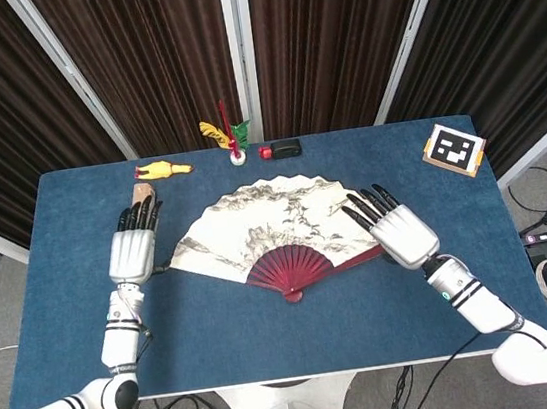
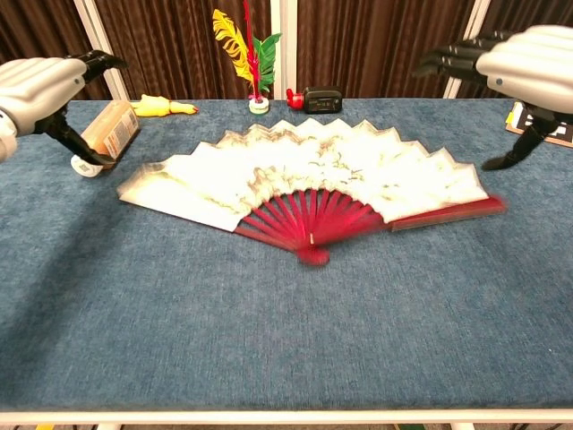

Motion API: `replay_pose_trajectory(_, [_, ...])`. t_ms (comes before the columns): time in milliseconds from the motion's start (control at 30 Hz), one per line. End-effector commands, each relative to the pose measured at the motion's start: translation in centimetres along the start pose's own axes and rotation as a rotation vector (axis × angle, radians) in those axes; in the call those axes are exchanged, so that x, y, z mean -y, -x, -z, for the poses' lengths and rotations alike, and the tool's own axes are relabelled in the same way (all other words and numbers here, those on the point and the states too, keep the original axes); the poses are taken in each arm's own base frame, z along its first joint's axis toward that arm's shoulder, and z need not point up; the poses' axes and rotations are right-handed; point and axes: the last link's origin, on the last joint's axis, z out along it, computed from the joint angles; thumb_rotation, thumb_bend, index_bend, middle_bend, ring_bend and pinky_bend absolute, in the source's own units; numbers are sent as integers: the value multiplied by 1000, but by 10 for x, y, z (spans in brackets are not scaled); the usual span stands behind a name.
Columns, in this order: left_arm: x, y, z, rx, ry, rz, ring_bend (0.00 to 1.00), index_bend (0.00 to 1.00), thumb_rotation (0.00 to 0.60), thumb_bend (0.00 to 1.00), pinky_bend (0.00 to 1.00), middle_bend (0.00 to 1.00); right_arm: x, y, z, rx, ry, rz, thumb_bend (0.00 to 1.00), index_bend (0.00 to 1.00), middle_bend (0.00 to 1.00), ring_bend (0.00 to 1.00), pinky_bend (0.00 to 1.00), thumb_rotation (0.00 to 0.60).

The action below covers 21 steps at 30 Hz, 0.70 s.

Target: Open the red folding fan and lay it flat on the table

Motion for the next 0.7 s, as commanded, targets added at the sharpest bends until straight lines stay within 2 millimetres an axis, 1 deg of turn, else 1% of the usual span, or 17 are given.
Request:
replay_pose_trajectory(33, [7, -3, 3, 5, -20, -4, 0, 25, 600, 0, 110, 29, -4, -3, 4, 74, -1, -60, 0, 0, 0, 0, 0, 600])
replay_pose_trajectory(133, [19, -10, 7, 5, -48, 22, 0, 25, 600, 0, 110, 29, -15, -9, 9, 58, 29, -52, 0, 0, 0, 0, 0, 600])
replay_pose_trajectory(167, [26, -14, 9, 11, -64, 44, 0, 26, 600, 0, 112, 29, -19, -11, 13, 43, 54, -72, 0, 0, 14, 0, 0, 600])
replay_pose_trajectory(200, [33, -18, 11, 7, -81, 60, 1, 27, 600, 0, 113, 30, -23, -14, 17, 21, 74, -89, 0, 0, 52, 2, 5, 600])
replay_pose_trajectory(233, [40, -22, 13, -2, -99, 70, 4, 30, 600, 0, 115, 36, -28, -15, 22, -1, 97, -101, 6, 2, 117, 22, 39, 600])
replay_pose_trajectory(267, [52, -27, 16, -14, -125, 79, 9, 37, 600, 0, 116, 46, -37, -15, 30, -17, 129, -115, 29, 16, 175, 40, 70, 600])
replay_pose_trajectory(300, [62, -31, 20, -23, -148, 89, 14, 46, 600, 0, 116, 63, -44, -15, 37, -26, 155, -123, 81, 54, 233, 65, 108, 600])
replay_pose_trajectory(333, [72, -34, 24, -30, -170, 102, 17, 55, 600, 0, 116, 75, -51, -14, 45, -30, 184, -131, 147, 97, 267, 83, 123, 600])
replay_pose_trajectory(400, [97, -42, 36, -37, -213, 121, 21, 69, 600, 0, 117, 91, -68, -10, 66, -33, 254, -165, 214, 139, 294, 95, 108, 600])
replay_pose_trajectory(467, [122, -50, 51, -56, -261, 109, 22, 87, 600, 0, 117, 92, -81, -6, 89, -32, 318, -208, 226, 126, 274, 88, 78, 600])
replay_pose_trajectory(533, [141, -55, 64, -72, -300, 87, 22, 99, 600, 0, 116, 92, -90, -3, 110, -46, 367, -237, 225, 96, 244, 66, 59, 600])
replay_pose_trajectory(567, [151, -57, 73, -76, -315, 78, 22, 100, 600, 0, 116, 92, -94, -1, 123, -56, 396, -253, 225, 76, 229, 52, 46, 600])
replay_pose_trajectory(633, [165, -60, 88, -78, -338, 72, 22, 101, 600, 0, 116, 92, -98, 1, 141, -74, 432, -280, 223, 52, 213, 38, 26, 600])
replay_pose_trajectory(700, [176, -63, 106, -75, -354, 61, 22, 102, 600, 0, 116, 92, -99, 3, 160, -94, 461, -312, 197, 35, 203, 29, 12, 600])
